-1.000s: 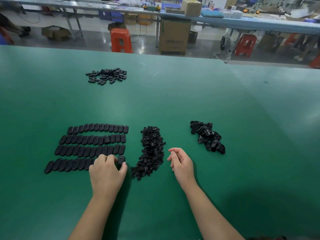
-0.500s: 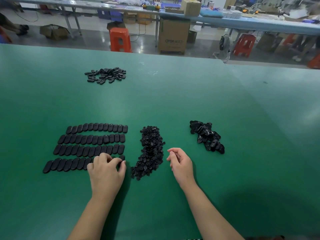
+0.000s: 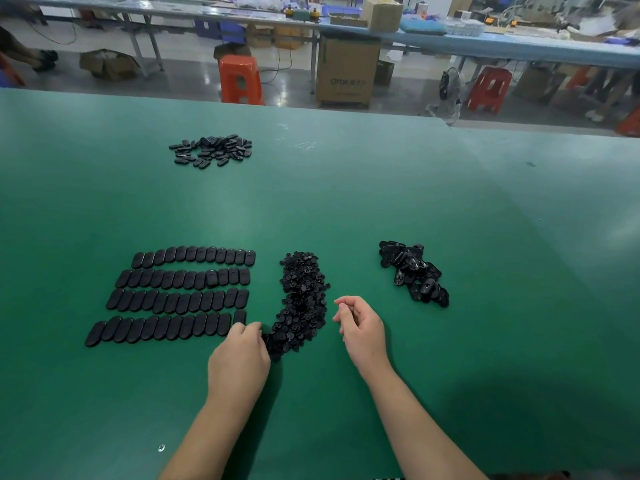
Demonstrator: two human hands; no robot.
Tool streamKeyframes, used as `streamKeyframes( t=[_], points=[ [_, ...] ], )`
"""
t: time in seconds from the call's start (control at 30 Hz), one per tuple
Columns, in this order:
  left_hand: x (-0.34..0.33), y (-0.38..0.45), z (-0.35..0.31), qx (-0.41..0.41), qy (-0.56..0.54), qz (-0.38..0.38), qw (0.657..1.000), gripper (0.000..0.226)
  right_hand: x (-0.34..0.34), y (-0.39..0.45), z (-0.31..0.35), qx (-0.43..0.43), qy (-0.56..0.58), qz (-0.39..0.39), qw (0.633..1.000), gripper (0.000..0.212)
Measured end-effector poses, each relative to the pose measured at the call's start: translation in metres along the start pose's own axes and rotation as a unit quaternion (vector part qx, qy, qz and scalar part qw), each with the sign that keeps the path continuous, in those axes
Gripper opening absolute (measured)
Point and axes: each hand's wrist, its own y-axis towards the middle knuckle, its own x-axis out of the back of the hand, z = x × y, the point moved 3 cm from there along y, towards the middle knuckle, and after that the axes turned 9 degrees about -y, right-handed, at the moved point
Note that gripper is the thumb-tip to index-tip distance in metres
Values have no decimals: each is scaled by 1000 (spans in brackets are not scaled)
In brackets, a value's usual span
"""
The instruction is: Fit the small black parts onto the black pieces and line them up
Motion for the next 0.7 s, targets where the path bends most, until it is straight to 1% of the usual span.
streamKeyframes(
  t=[0.13,0.17,0.27,0.43,0.53,0.7],
  points=[
    [-4,2,3,0,45,68,997,27,0,0,0,3,-4,-1,1000,21],
    [-5,3,4,-4,54,74,996,28,0,0,0,4,-4,-2,1000,21],
    [-4,5,6,-15,50,62,997,25,0,0,-1,7,-6,0,1000,20],
    [-5,6,4,-33,-1,38,999,17,0,0,-1,9,-14,1,1000,19],
    [-5,7,3,-31,-29,25,999,16,0,0,0,12,-21,0,1000,19],
    [-6,7,-1,-37,-68,-9,997,6,0,0,-1,10,-22,2,1000,19]
  ],
)
